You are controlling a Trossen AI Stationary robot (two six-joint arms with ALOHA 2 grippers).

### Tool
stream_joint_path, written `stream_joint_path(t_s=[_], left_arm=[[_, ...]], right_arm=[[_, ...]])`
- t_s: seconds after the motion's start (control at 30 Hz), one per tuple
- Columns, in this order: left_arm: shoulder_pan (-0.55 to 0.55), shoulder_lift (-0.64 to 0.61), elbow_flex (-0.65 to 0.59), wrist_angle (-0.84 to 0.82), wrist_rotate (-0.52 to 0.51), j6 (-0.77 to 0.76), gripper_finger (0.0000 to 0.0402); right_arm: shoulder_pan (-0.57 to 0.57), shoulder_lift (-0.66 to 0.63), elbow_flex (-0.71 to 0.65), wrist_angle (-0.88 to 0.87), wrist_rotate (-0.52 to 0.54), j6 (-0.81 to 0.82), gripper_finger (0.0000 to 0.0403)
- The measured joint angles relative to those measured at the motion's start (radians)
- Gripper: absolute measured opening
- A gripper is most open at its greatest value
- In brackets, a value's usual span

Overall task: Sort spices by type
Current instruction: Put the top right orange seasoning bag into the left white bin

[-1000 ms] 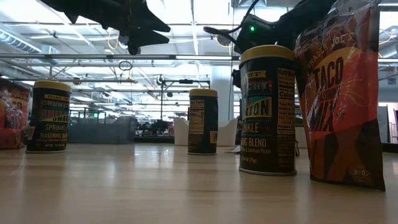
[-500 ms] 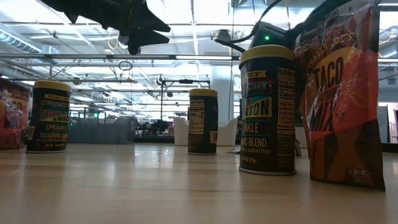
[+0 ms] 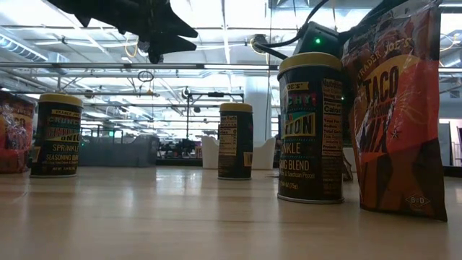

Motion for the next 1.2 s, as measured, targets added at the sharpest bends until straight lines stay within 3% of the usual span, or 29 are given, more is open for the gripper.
stream_joint_path(t_s=[0.1,0.37,0.57,0.77,0.93,1.2], left_arm=[[0.0,0.0,0.0,0.0,-0.001,0.0,0.0173],[0.0,0.0,0.0,0.0,-0.002,0.003,0.0173],[0.0,0.0,-0.001,0.016,0.016,0.005,0.0173],[0.0,0.0,-0.001,0.015,0.019,0.005,0.0173],[0.0,0.0,-0.001,0.04,0.019,0.006,0.0173],[0.001,0.0,-0.001,0.036,0.019,0.006,0.0173]], right_arm=[[0.0,0.001,0.008,-0.003,-0.004,-0.001,0.0008],[-0.001,-0.03,0.07,-0.01,-0.001,-0.032,0.0002],[-0.008,-0.135,0.127,-0.08,0.058,-0.071,0.0001],[-0.042,-0.24,0.133,-0.253,-0.109,-0.019,0.0005],[-0.022,-0.252,0.133,-0.263,-0.228,-0.019,0.0029],[0.067,-0.183,0.133,-0.12,-0.218,-0.233,0.0132]])
